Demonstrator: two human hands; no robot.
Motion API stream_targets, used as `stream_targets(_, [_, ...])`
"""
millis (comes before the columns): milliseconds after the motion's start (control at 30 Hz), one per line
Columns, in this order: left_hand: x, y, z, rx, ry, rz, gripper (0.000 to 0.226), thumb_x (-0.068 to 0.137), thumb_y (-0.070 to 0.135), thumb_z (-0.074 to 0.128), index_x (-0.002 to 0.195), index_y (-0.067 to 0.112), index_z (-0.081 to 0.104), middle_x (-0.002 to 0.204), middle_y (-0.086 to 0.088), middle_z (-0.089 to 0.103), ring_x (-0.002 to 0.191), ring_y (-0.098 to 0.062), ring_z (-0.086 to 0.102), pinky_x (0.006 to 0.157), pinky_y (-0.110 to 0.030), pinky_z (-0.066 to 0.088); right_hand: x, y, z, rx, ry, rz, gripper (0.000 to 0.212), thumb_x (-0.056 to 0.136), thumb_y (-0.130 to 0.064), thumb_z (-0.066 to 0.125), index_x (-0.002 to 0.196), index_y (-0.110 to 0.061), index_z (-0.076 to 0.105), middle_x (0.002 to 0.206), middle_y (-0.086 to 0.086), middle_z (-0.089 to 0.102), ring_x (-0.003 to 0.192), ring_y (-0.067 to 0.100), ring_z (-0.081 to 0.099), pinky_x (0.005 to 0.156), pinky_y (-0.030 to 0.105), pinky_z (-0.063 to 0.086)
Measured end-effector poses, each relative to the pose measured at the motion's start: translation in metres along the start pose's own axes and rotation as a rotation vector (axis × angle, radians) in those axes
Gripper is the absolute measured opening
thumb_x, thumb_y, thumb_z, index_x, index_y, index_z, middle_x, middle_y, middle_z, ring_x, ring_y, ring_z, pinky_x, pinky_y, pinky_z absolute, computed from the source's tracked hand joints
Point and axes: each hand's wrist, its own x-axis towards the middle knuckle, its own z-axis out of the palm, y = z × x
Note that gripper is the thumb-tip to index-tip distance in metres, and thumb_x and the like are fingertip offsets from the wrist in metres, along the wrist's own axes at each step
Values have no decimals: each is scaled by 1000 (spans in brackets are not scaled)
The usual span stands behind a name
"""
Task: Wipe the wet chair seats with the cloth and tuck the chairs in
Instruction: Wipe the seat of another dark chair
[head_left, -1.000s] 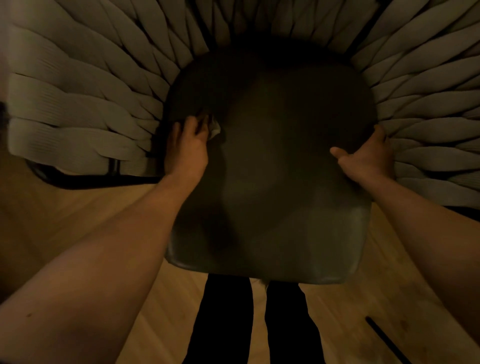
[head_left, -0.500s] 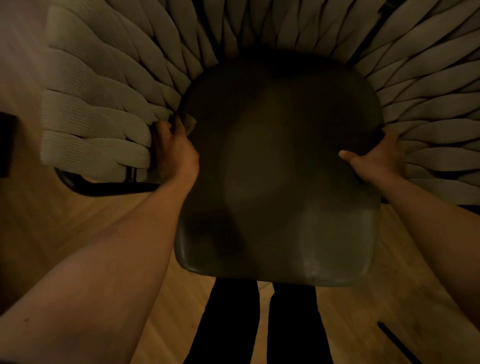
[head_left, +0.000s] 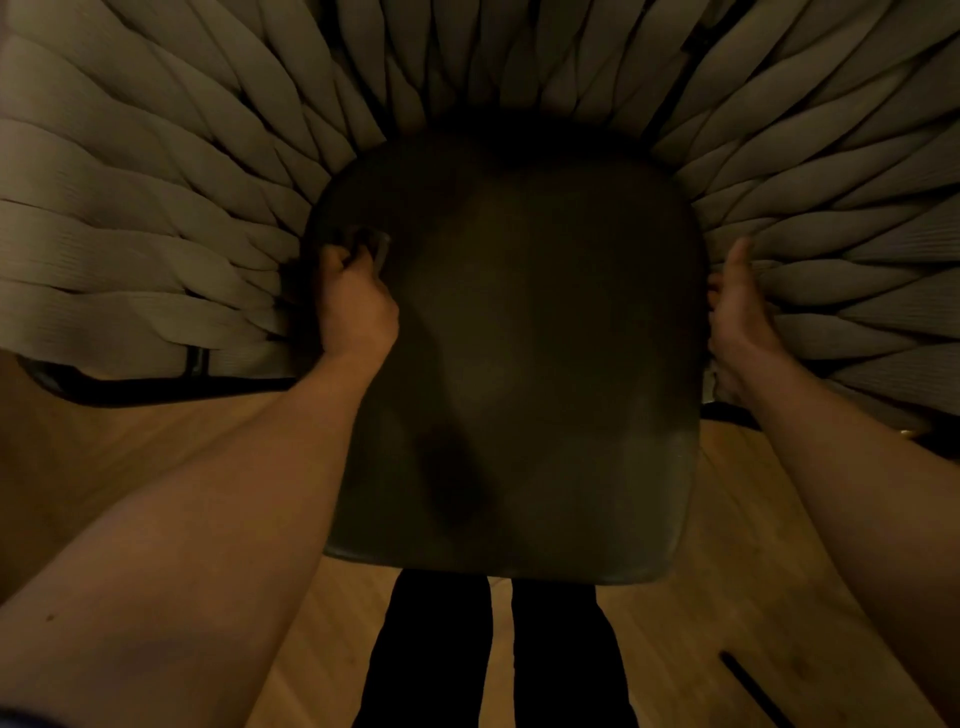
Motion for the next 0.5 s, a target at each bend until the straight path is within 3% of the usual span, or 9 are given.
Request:
stream_targets(67, [-7,17,13,10,-18,65,33,95,7,44,124,1,57,127,-19,43,106,-36,50,97,-42,45,-48,-21,10,-35,-58,6,134,42,-113,25,149,-36,50,150,-5,54,131,20,55,109,45,44])
stream_targets(200, [-27,58,33,59,-51,143,48,95,9,47,143,5,44,129,-18,44,106,-32,48,96,-41,44,-85,-39,16,-37,-90,-22,95,87,-89,18,154,-26,43,151,1,53,127,18,54,102,36,42])
stream_targets(267, [-38,78,43,63,-70,159,51,94,8,47,145,5,42,129,-17,45,106,-32,47,96,-40,44,-86,-39,16,-4,-115,-6,112,73,-100,20,153,-26,43,152,-1,52,126,17,53,107,39,40])
stream_targets(333, [-48,97,53,54,-88,194,53,92,5,48,145,4,42,128,-16,46,104,-33,47,95,-41,45,-75,-34,14,0,-113,-12,146,35,-113,25,155,-31,42,155,-2,49,136,20,50,116,47,37])
stream_targets(367, [-52,105,60,47,-95,214,53,92,5,49,145,3,42,127,-16,47,103,-34,47,94,-42,45,-66,-30,12,6,-113,-18,153,26,-114,25,155,-33,42,156,-2,48,138,21,48,118,49,36])
stream_targets(500, [-70,148,78,49,-161,283,55,92,10,51,146,5,40,132,-17,45,104,-34,48,96,-41,43,-51,-21,8,-15,-134,-19,153,25,-115,24,153,-33,45,153,-2,51,138,22,50,118,50,37])
